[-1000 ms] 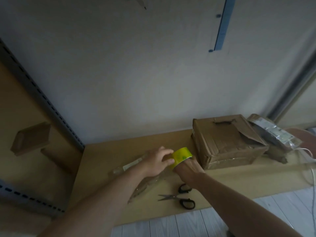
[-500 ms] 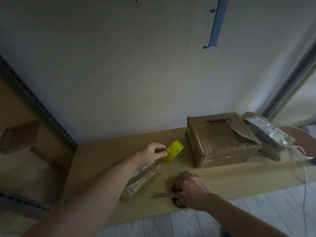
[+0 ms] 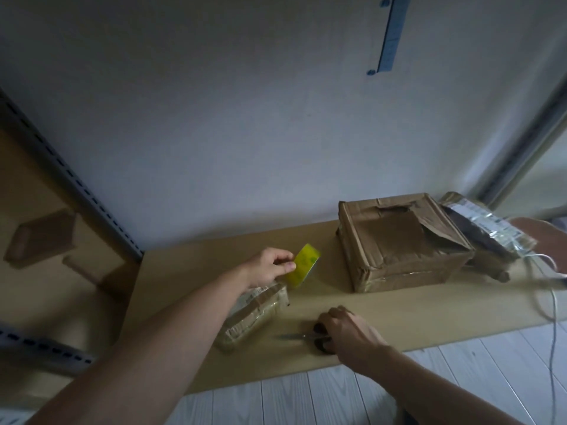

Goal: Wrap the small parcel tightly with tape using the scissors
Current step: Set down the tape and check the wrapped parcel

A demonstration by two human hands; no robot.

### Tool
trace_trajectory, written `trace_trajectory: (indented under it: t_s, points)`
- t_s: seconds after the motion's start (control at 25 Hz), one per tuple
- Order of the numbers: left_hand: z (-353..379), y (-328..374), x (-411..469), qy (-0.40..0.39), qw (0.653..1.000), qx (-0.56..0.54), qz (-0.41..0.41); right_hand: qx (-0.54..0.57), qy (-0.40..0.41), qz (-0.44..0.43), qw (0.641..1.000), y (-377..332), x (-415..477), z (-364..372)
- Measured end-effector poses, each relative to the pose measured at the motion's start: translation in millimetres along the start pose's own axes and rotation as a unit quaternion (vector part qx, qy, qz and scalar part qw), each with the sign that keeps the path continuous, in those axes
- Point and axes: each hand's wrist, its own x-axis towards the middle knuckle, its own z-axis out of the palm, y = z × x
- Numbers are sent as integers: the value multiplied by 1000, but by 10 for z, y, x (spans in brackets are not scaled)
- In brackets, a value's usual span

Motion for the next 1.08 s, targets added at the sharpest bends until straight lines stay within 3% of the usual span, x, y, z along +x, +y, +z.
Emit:
trace_trajectory:
  t_s: [0.12,0.28,0.48,0.6,0.76,0.84,1.08]
  points:
    - [-6,-16,-3,-8,998,-54,15,-68,7,28,997,0,-58,-20]
    - [-5,-50,7,-9,996,-82,25,-38,-33,66,997,-28,-96,-19]
    - [-1,-28,-18,-8,993,-109,32,210,-93,32,973,89,-68,-281]
    - [4,-32,-29,-6,993,-115,28,247,-118,34,961,182,-8,-423]
    - [14,-12,-54,-1,991,-127,37,406,-186,136,885,200,43,-581]
    - [21,-6,-48,1,991,-128,41,442,-185,166,862,147,97,-659]
    - [71,0,-71,23,993,-105,58,429,-139,209,868,-35,368,-726]
